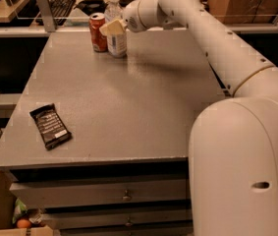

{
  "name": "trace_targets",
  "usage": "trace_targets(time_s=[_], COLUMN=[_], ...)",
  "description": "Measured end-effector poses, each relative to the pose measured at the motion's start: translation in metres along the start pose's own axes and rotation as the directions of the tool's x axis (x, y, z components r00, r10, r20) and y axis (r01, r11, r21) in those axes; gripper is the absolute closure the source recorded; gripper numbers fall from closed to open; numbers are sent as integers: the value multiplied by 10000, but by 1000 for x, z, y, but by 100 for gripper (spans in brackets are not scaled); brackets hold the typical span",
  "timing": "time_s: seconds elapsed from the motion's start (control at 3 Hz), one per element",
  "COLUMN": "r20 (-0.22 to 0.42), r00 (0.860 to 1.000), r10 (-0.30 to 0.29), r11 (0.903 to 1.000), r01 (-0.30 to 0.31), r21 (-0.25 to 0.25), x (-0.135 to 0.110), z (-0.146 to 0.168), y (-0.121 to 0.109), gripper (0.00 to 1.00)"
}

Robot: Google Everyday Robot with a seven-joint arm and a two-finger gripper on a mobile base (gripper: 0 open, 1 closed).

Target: Move blue plastic bottle near coke can

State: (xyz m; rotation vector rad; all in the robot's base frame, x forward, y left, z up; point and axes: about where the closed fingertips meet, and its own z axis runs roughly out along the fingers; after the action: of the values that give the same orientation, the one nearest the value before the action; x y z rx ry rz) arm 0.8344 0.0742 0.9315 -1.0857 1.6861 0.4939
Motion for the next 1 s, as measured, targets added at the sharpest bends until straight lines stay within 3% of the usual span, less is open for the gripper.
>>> trace_targets(time_s=[0.33,0.67,1.0], r20=[69,306,582], r00=[10000,9995,9983], r10=[59,91,-26], r11=[10000,9999,9996], r01=[-59,-88,11], r21=[-66,-85,271], x=[0,-1,4], z=[0,-17,-75], y=[1,2,-4], gripper=[0,0,0])
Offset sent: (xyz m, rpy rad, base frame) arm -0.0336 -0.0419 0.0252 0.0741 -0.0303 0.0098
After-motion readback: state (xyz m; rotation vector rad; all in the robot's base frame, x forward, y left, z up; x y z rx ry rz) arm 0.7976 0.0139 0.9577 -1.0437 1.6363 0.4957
